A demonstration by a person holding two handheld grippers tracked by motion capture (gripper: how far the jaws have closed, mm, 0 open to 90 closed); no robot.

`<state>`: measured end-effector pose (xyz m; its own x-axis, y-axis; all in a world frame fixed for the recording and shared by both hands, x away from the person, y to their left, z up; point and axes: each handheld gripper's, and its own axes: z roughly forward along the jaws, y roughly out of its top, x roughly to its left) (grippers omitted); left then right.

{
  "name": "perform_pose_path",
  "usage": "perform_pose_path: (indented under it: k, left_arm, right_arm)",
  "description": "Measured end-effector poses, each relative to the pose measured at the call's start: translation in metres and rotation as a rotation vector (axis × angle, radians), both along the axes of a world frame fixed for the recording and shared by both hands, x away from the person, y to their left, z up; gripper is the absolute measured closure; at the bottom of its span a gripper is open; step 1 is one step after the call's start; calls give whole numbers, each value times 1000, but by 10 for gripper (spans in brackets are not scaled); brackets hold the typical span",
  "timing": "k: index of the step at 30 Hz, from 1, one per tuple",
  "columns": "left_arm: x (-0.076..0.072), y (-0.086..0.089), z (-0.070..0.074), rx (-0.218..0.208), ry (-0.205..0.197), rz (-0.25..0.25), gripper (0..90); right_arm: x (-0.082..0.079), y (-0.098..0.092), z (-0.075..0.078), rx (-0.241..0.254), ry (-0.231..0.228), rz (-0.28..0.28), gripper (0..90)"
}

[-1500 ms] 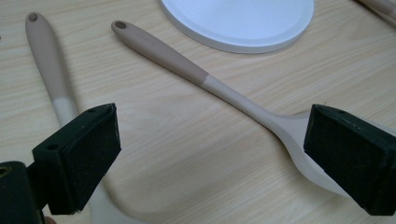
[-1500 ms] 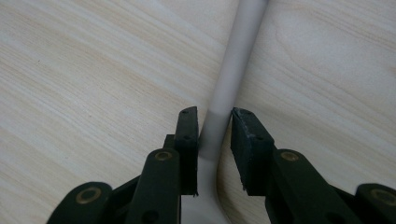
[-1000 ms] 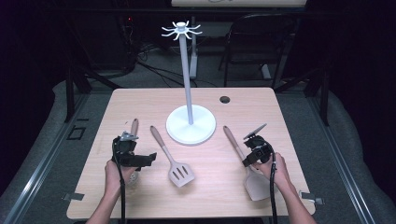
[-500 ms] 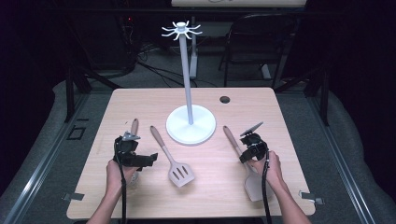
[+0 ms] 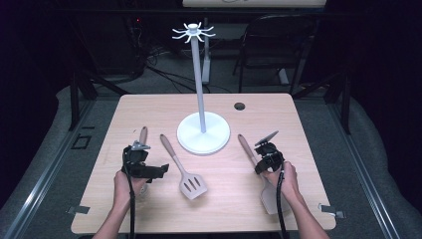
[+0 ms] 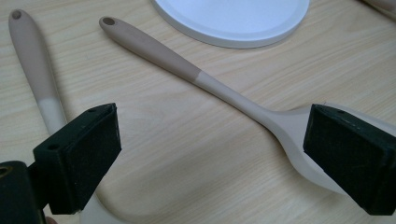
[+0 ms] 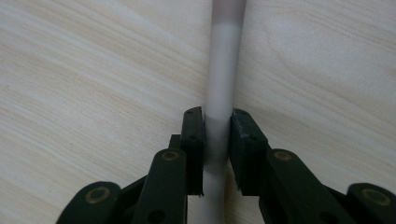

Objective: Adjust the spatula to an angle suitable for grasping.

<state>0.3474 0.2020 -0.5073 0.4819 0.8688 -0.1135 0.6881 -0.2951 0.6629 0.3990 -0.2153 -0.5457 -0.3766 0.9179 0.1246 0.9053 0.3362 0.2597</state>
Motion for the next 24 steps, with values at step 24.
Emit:
perform_pose_path:
  k: [24]
  left_arm:
    - [2,5,-2,-8,-1,4,41]
  right_arm:
    - [-4,-6,13,96,-65,-14,783]
